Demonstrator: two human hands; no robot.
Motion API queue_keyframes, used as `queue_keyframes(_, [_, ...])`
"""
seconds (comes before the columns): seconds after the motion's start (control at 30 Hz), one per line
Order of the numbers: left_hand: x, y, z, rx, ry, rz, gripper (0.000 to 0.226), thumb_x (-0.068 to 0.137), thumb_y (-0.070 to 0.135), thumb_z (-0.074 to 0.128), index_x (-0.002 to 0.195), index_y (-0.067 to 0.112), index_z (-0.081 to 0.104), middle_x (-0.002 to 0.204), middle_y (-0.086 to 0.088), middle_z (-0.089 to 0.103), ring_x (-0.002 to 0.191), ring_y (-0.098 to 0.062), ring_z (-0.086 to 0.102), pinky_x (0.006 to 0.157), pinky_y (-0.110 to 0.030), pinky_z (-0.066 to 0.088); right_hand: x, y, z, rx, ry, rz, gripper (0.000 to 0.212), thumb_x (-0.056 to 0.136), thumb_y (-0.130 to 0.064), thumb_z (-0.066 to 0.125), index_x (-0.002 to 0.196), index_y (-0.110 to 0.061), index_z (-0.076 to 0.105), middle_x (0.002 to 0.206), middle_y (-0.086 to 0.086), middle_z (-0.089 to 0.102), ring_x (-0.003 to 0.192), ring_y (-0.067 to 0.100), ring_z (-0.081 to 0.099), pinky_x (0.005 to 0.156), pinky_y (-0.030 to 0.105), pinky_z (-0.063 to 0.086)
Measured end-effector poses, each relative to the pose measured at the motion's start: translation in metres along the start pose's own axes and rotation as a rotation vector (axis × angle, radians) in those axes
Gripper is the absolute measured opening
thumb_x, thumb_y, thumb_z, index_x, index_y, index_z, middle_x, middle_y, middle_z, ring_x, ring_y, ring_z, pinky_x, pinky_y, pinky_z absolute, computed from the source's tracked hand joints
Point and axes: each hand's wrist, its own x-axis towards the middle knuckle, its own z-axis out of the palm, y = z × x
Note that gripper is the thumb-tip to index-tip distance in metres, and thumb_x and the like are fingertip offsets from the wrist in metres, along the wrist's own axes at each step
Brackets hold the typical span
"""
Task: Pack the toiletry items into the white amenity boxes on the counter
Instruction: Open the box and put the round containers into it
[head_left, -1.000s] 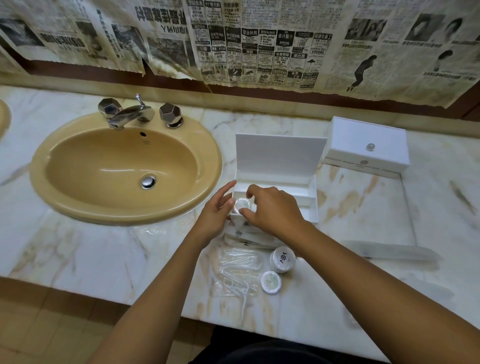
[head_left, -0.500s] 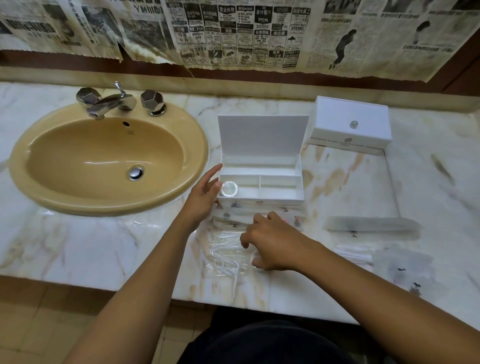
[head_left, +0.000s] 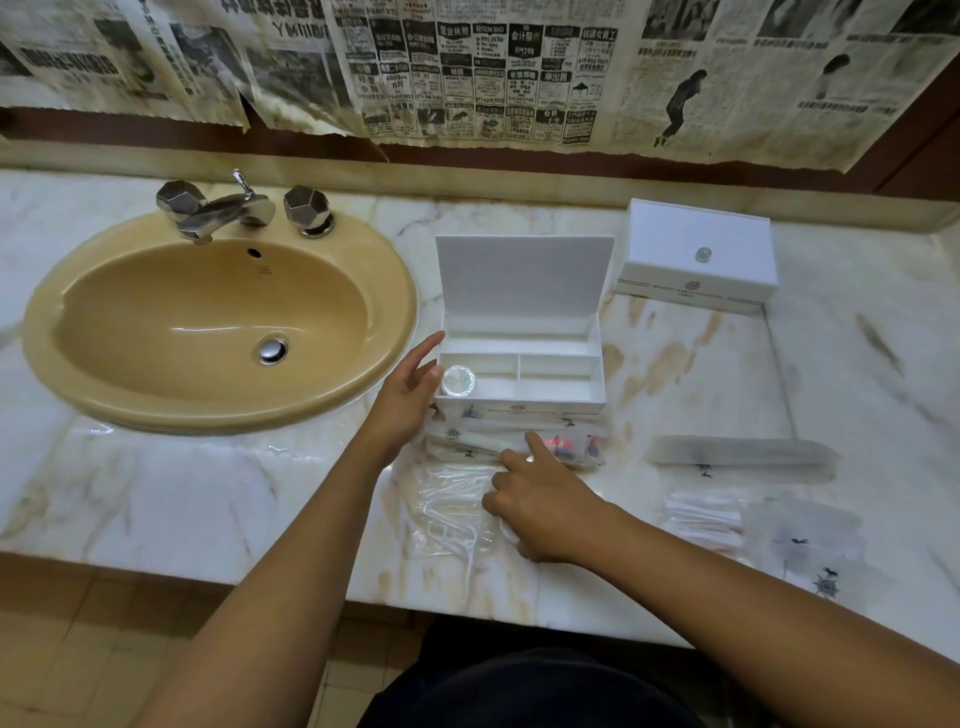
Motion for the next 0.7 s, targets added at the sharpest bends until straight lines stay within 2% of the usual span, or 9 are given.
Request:
queue_keyframes(0.1, [0.0, 0.001, 0.0, -0.01, -0.004, 0.003, 0.038, 0.104, 0.026, 0.046, 0.135, 0.049, 0.048, 0.097, 0.004, 0.057, 0.083, -0.008, 0.053, 0.07, -0.024, 0.051, 0.003, -0.001, -0.003, 0.048, -0.008, -0.032, 0.018, 0.074, -0.017, 0.067, 0.092, -0.015, 0.066, 0.083, 0.003, 0.063, 0.096, 0.025, 0.049, 0.105, 0.053, 0.025])
queue_keyframes(0.17, [-0.001, 0.002, 0.0, -0.017, -0.007, 0.004, 0.037, 0.104, 0.027, 0.046, 0.131, 0.052, 0.048, 0.103, 0.001, 0.055, 0.087, -0.012, 0.051, 0.07, -0.024, 0.052, 0.001, -0.001, -0.008, 0.076, -0.009, -0.028, 0.019, 0.078, -0.017, 0.064, 0.097, -0.014, 0.063, 0.087, 0.003, 0.062, 0.098, 0.026, 0.046, 0.107, 0.052, 0.022])
queue_keyframes(0.33, [-0.001, 0.002, 0.0, -0.003, -0.007, 0.002, 0.037, 0.103, 0.029, 0.047, 0.133, 0.052, 0.048, 0.098, 0.007, 0.059, 0.078, 0.003, 0.055, 0.074, -0.024, 0.052, 0.005, 0.003, -0.026, 0.161, -0.004, -0.009, 0.025, 0.081, -0.032, 0.064, 0.101, -0.018, 0.061, 0.094, 0.002, 0.062, 0.101, 0.021, 0.044, 0.1, 0.044, 0.026])
queue_keyframes(0.47, [-0.002, 0.005, 0.0, -0.019, -0.009, -0.005, 0.037, 0.103, 0.027, 0.047, 0.133, 0.05, 0.047, 0.11, 0.014, 0.06, 0.087, 0.01, 0.059, 0.073, -0.018, 0.051, 0.017, 0.015, -0.052, 0.268, 0.103, 0.059, 0.034, 0.081, -0.042, 0.062, 0.109, -0.023, 0.06, 0.103, -0.001, 0.064, 0.103, 0.019, 0.049, 0.088, 0.037, 0.035])
queue_keyframes(0.63, [-0.002, 0.004, -0.001, -0.041, -0.013, -0.006, 0.038, 0.103, 0.025, 0.047, 0.13, 0.052, 0.049, 0.096, 0.004, 0.056, 0.079, -0.005, 0.051, 0.072, -0.012, 0.047, 0.038, 0.042, -0.077, 0.395, 0.31, 0.297, 0.038, 0.084, -0.047, 0.058, 0.113, -0.021, 0.059, 0.101, 0.0, 0.065, 0.098, 0.022, 0.057, 0.076, 0.034, 0.042])
queue_keyframes(0.7, [-0.002, 0.004, 0.0, -0.054, -0.02, -0.009, 0.039, 0.104, 0.024, 0.047, 0.136, 0.046, 0.049, 0.089, 0.008, 0.056, 0.075, -0.004, 0.05, 0.07, -0.015, 0.047, 0.049, 0.051, -0.079, 0.42, 0.354, 0.37, 0.039, 0.085, -0.047, 0.058, 0.113, -0.019, 0.058, 0.099, 0.0, 0.066, 0.095, 0.022, 0.059, 0.07, 0.031, 0.041])
